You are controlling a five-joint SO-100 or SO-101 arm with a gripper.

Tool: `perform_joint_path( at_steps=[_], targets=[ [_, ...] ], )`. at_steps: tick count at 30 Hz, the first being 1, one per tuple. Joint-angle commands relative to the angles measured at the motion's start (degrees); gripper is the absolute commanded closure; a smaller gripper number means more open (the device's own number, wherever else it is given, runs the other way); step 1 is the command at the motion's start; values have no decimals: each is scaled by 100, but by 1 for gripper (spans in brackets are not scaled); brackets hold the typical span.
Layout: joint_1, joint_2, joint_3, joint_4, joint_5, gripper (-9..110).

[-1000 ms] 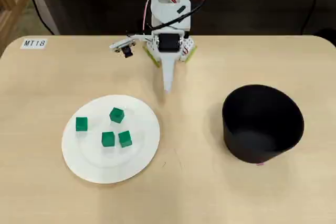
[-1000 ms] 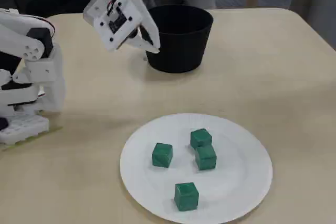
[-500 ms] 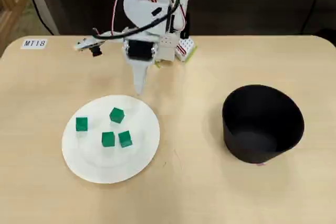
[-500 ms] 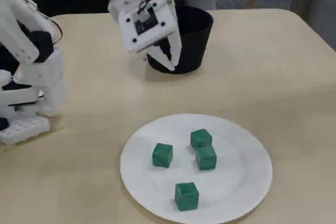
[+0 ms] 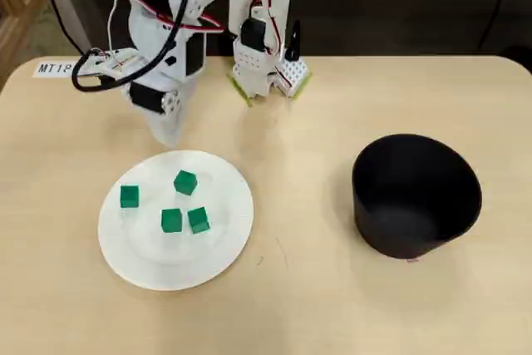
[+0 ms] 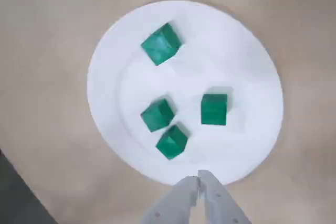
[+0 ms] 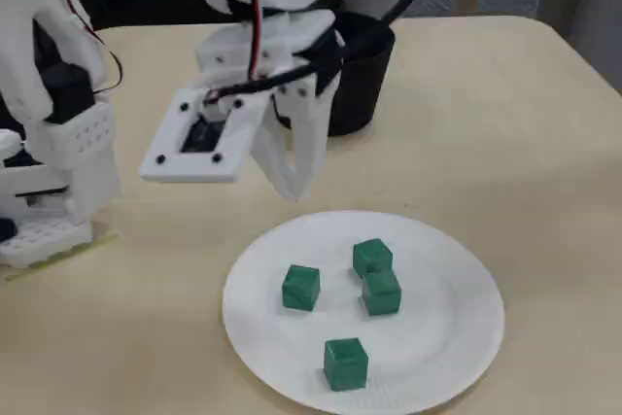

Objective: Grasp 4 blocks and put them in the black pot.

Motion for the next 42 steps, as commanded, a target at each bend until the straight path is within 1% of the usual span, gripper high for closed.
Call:
perform_joint_path(
  at_steps=[1, 8, 17, 24, 27, 31, 42],
  targets=[
    [246, -44, -290, 0, 466, 104],
    [571, -791, -650, 53, 1230, 104],
    [589, -1608, -1257, 0, 2250, 104],
    [519, -2276, -1951, -18, 2628, 104],
    [466, -2514, -2232, 70, 2593, 89],
    [396, -2637, -2312, 88, 2593, 79],
    [413, -3041, -2329, -53, 2795, 77]
  ],
)
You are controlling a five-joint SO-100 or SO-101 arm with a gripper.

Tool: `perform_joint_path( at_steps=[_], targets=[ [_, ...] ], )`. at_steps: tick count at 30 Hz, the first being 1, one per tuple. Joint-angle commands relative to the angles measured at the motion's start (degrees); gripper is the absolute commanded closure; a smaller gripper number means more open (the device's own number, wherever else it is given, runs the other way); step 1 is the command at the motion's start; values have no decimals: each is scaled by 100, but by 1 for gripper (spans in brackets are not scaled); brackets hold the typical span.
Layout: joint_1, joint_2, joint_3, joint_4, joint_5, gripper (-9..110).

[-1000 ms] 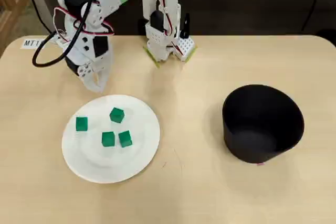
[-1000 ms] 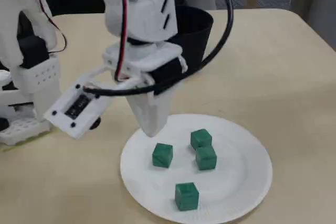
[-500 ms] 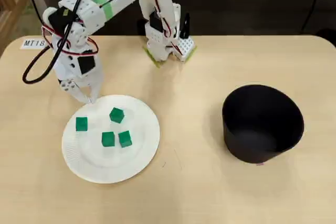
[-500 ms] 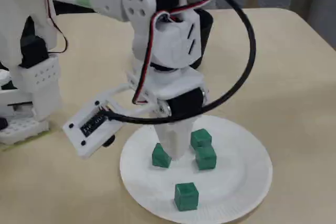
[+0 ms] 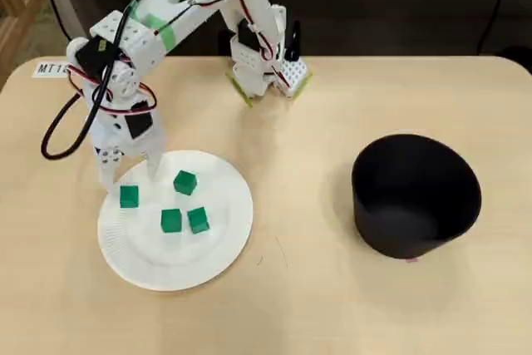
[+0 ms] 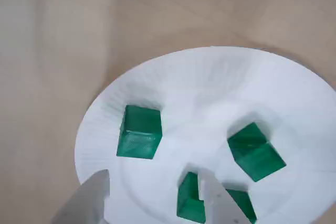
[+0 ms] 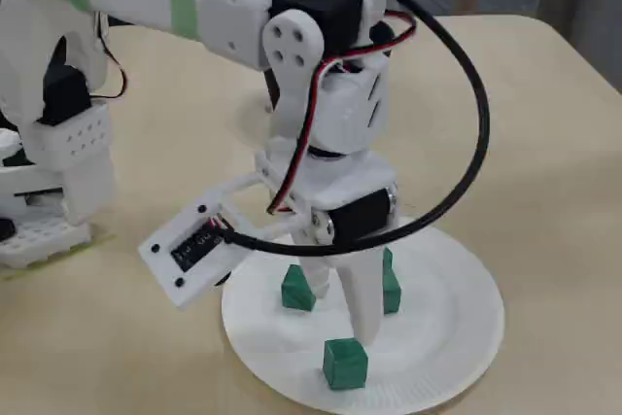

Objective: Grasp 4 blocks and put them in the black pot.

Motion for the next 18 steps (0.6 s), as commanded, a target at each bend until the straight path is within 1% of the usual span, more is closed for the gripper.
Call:
perform_joint_path(
  at_steps=[1, 11, 18],
  targets=[
    [62, -9, -316, -88, 53, 76],
    [202, -598, -817, -272, 70, 78],
    [290, -765, -861, -281, 88, 79]
  ],
)
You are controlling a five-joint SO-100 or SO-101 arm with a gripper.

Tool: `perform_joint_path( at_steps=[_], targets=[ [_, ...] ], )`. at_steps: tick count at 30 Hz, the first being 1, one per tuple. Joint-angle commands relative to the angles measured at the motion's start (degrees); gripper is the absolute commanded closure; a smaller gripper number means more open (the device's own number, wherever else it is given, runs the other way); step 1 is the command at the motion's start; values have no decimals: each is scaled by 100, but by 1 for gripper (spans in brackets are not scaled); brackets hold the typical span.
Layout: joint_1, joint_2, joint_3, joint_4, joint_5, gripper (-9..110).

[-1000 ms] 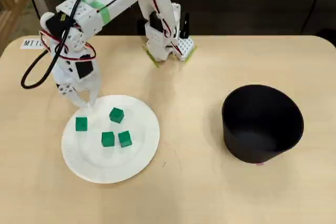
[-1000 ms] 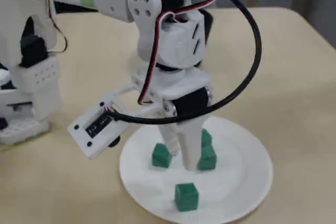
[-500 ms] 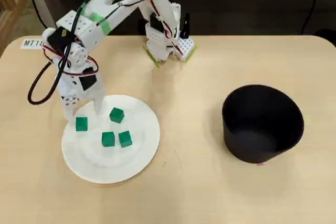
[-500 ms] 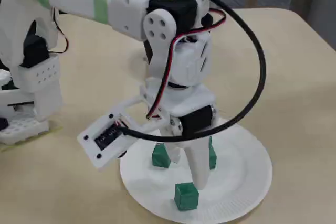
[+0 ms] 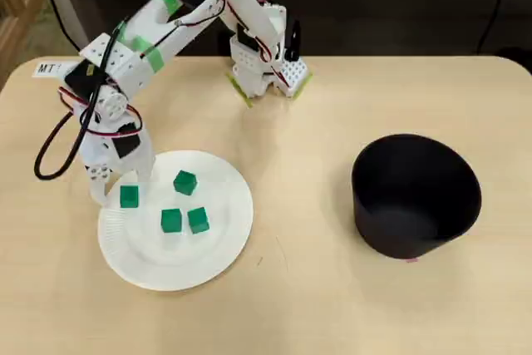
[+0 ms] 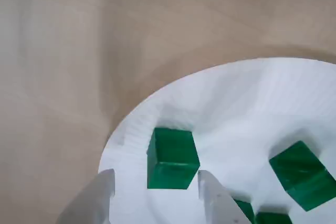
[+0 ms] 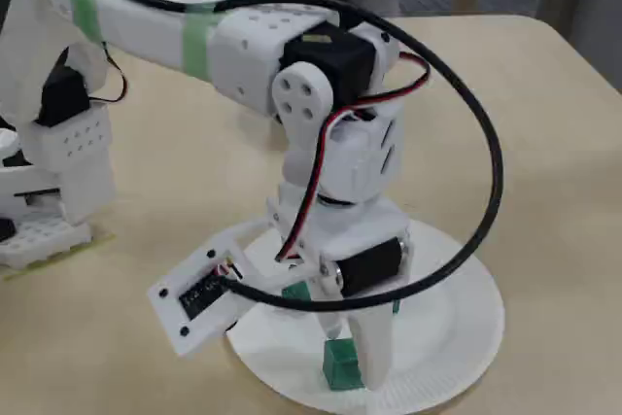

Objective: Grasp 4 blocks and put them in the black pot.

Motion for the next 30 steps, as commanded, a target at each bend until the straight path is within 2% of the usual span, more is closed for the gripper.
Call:
perform_joint_path(
  at_steps=[1, 11, 17, 24, 27, 30],
  targets=[
    [18, 26, -255, -26, 44, 79],
    [-44, -114, -255, -18, 114, 83],
    [-18, -360, -466, 0, 185, 104],
    [-53, -466, -896, 97, 0, 104],
    [-123, -466, -1679, 378, -290, 104],
    [-431, -457, -2760, 580, -993, 104]
  ],
)
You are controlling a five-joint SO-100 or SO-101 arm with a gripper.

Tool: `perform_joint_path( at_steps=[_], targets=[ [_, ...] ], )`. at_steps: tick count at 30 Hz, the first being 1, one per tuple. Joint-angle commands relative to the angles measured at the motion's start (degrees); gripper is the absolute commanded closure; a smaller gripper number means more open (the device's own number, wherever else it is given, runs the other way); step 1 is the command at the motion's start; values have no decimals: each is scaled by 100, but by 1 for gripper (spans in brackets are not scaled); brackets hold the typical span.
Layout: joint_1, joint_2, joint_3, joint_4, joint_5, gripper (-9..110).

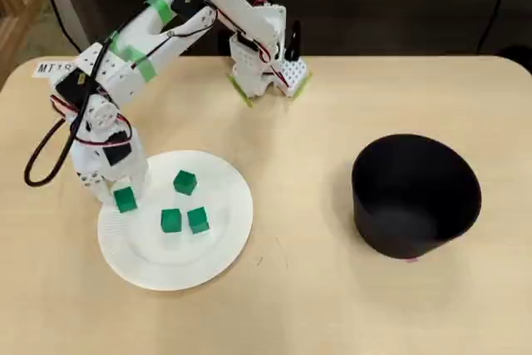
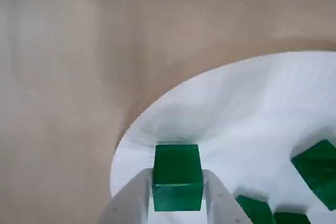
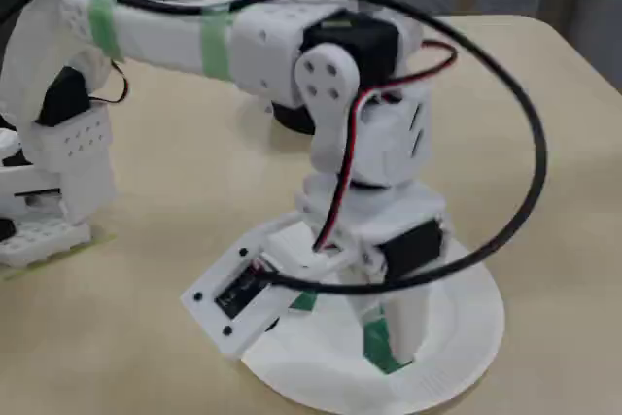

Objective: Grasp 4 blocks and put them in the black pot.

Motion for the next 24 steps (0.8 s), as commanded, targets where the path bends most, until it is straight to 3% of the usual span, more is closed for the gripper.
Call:
perform_joint_path(
  at_steps=[1, 5, 10, 18, 24],
  targets=[
    [-404, 105, -1213, 202, -853, 104],
    [-1503, 325, -2180, 439, -2145, 104],
    [-3270, 1028, -2188, 457, -2918, 104],
    [-5722, 1424, -2188, 809, -2733, 104],
    [-6855, 2127, -1037, 826, -2496, 104]
  ],
)
